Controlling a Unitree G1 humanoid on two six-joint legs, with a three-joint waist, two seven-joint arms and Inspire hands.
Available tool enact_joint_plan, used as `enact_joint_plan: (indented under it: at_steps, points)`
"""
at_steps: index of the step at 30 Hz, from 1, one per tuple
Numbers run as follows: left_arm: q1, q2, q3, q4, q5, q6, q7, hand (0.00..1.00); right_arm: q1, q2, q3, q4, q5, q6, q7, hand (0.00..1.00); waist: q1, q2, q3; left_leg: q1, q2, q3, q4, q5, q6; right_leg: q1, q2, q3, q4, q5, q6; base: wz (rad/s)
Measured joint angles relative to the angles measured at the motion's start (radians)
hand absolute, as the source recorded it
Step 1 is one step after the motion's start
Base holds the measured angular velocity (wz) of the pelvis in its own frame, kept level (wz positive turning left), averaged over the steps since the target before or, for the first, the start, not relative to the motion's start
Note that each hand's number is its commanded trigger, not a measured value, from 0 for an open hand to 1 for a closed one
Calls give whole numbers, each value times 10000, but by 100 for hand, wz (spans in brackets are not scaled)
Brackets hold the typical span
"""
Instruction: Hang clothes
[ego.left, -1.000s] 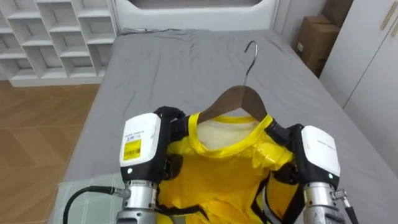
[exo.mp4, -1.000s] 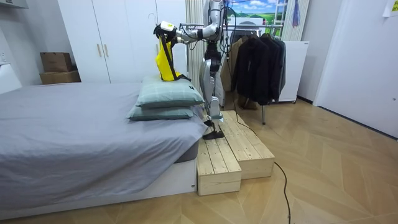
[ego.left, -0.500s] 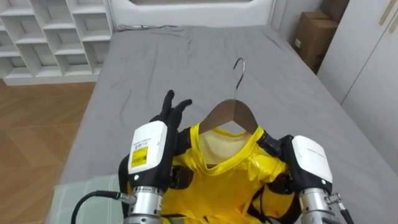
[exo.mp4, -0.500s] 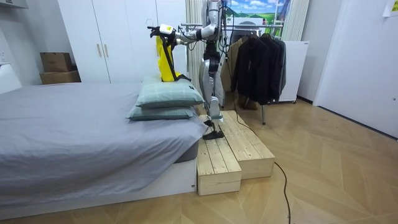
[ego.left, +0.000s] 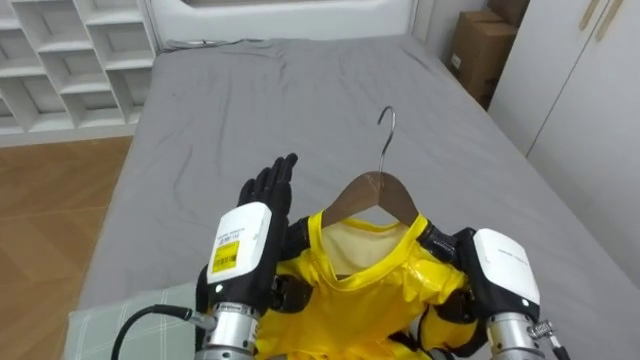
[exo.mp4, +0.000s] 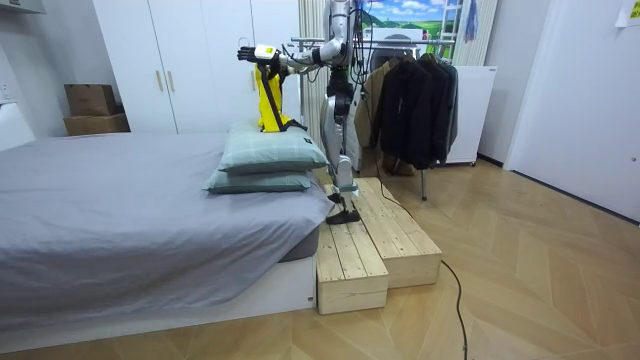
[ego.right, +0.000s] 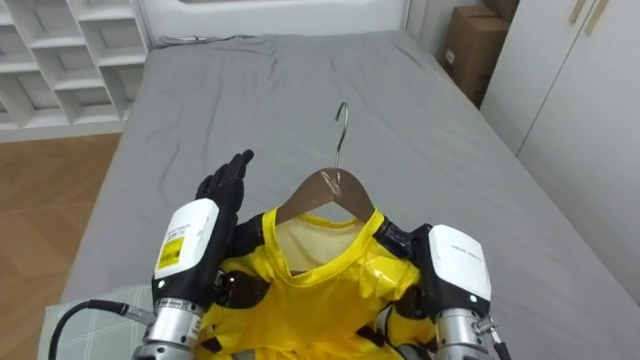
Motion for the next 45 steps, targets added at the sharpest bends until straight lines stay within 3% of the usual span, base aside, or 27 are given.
enact_joint_plan:
  at_steps: [3,8,14,27,34,45]
  points:
    - [-2,37,116,-9,-1,-142,-73,0,9,-14,-181,-16,-18,-96,0,100,-22,-3,-2,-1,2,16,0,0,0,-13,-1,7,-2,-3,5,0]
    - [-2,47,477,-23,-1142,-307,-139,0,111,-261,-453,-78,205,-315,-142,100,-25,-9,-6,0,-1,27,13,0,0,-13,-2,31,-3,-6,8,0]
    - [0,100,746,-53,-1181,-516,-269,0,241,-324,-1351,-104,863,-741,-438,100,-78,-18,-13,31,-9,125,14,-1,1,-18,-13,111,11,-8,12,-3]
    - [110,483,762,-88,-1104,-742,-1340,0,450,-573,-1835,-125,1745,-753,-462,100,-481,94,-81,185,-23,356,12,-24,39,-24,-45,255,159,-48,57,-4]
    - [662,537,778,-182,-721,-795,-2000,0,677,-746,-1960,-126,1840,-751,-461,100,-521,116,-95,93,-38,740,10,-75,116,-403,-61,548,471,-92,95,-15]
    - [1598,642,1394,-339,-1331,-1002,-2728,0,703,-753,-2818,-219,2759,-1076,-781,100,-483,-7,-89,53,-24,765,9,-76,117,-480,-50,527,463,-100,105,-1]
